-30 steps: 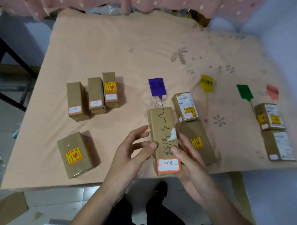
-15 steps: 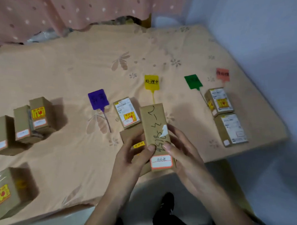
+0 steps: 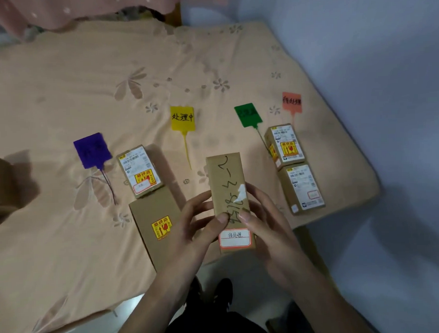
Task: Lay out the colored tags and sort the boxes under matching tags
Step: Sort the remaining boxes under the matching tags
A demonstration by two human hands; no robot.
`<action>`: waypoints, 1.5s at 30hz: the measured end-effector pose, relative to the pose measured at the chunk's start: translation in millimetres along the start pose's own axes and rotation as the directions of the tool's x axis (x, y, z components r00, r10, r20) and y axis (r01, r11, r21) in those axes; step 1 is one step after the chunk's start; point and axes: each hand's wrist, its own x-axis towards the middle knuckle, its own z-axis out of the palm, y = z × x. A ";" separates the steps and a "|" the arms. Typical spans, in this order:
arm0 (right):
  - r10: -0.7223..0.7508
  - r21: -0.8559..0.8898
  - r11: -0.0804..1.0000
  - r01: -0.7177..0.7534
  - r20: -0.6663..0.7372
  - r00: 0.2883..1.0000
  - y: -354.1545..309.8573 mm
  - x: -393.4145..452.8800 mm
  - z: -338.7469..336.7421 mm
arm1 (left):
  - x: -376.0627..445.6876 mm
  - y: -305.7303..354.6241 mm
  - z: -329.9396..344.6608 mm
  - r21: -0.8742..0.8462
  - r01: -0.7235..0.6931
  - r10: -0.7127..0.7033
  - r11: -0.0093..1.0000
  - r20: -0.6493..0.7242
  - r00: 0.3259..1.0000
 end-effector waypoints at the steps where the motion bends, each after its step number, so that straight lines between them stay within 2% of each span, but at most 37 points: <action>1: -0.010 0.010 1.000 0.010 0.008 1.000 -4.0 1.4 -2.4 | 5.3 2.6 2.3 -0.006 -0.008 0.008 1.000 0.007 1.000; 10: -0.113 0.078 0.990 0.118 -0.068 0.991 -49.5 15.9 -56.6 | 48.7 29.2 72.0 0.079 -0.061 0.050 0.995 0.141 0.989; 15: -0.106 0.084 0.989 0.118 -0.129 0.986 -68.3 30.0 -125.0 | 78.1 22.6 141.9 0.109 -0.065 0.046 0.992 0.163 0.985; 20: -0.153 0.065 0.985 0.161 -0.113 0.982 -105.3 55.9 -207.5 | 115.4 12.1 226.7 0.101 -0.027 0.012 0.995 0.150 0.989; 24: -0.115 0.096 0.988 0.124 -0.091 0.989 -128.7 78.4 -261.7 | 142.1 11.7 281.0 0.103 0.026 -0.042 0.994 0.155 0.987; 27: -0.116 0.045 0.991 0.123 -0.122 0.986 -137.6 104.1 -289.7 | 162.1 8.0 306.7 0.149 0.060 -0.077 0.987 0.112 0.991; 31: -0.173 -0.203 0.972 0.117 -0.286 0.942 -131.4 154.8 -321.6 | 187.0 -3.4 314.3 0.179 0.152 -0.137 0.972 -0.091 0.986; 33: -0.269 -0.470 0.881 0.056 -0.398 0.877 -121.7 188.2 -342.2 | 195.6 -7.2 311.1 0.203 0.183 -0.153 0.962 -0.158 0.976; 35: -0.411 -0.739 0.673 -0.035 -0.413 0.812 -111.7 219.7 -362.8 | 200.1 -11.1 306.7 0.235 0.195 -0.152 0.952 -0.189 0.970; 36: -0.444 -0.816 0.571 -0.085 -0.394 0.805 -108.4 231.9 -369.9 | 200.7 -13.4 305.1 0.242 0.197 -0.151 0.950 -0.195 0.969; 39: -0.370 -0.917 0.309 -0.253 -0.360 0.856 -105.1 256.0 -380.0 | 198.3 -18.8 301.2 0.256 0.231 -0.179 0.939 -0.210 0.961; 41: -0.361 -0.934 0.179 -0.309 -0.355 0.862 -107.2 261.4 -376.8 | 193.9 -19.9 295.5 0.262 0.251 -0.195 0.932 -0.219 0.956; 43: -0.516 -0.963 0.037 -0.265 -0.246 0.821 -112.2 264.7 -362.9 | 190.7 -18.4 286.1 0.255 0.254 -0.196 0.933 -0.231 0.953; 45: -0.638 -0.993 -0.024 -0.114 -0.072 0.767 -117.3 275.0 -340.1 | 190.1 -16.3 274.8 0.247 0.256 -0.188 0.935 -0.267 0.945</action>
